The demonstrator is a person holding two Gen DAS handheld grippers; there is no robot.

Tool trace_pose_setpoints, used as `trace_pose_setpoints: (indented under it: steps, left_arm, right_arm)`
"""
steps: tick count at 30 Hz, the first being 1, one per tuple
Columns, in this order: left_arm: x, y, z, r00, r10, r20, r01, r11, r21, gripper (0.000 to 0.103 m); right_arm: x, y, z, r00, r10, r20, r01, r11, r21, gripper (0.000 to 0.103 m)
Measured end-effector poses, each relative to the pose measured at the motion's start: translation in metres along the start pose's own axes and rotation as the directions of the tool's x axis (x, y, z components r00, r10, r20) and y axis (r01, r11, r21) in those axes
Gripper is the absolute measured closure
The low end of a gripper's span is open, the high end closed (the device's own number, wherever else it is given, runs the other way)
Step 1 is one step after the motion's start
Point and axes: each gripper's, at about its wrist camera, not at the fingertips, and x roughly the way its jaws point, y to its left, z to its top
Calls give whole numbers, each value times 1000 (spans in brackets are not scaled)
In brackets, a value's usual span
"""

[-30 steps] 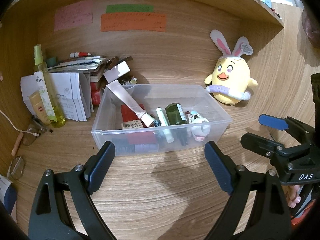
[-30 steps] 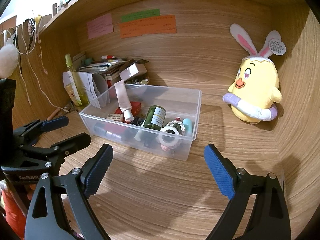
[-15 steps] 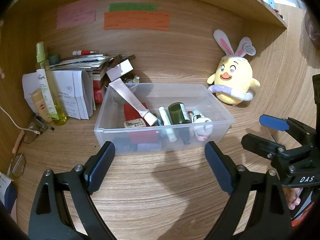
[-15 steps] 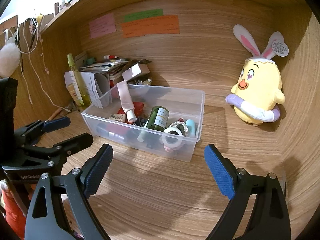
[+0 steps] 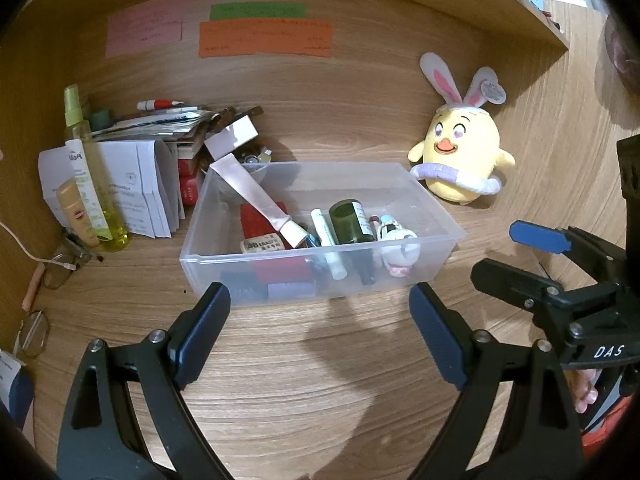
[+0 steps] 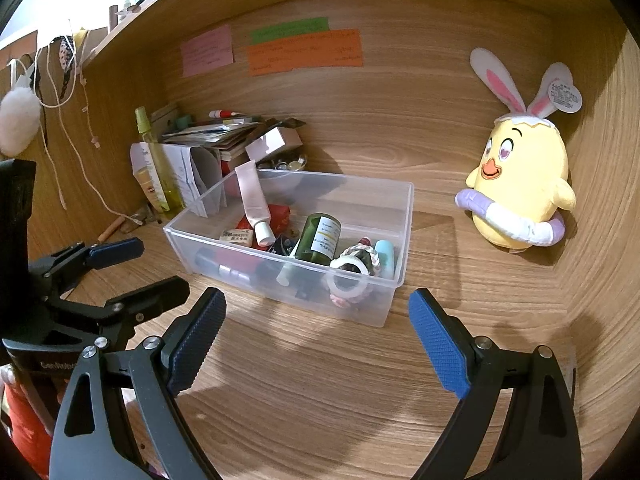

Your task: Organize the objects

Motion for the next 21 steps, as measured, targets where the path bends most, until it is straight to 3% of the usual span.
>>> trace_pose_setpoints:
  steps: [21]
  left_arm:
    - [3, 4, 0, 1000, 0, 5, 0, 1000, -15, 2]
  right_arm:
    - [4, -2, -1, 1000, -3, -5, 3, 1000, 1, 11]
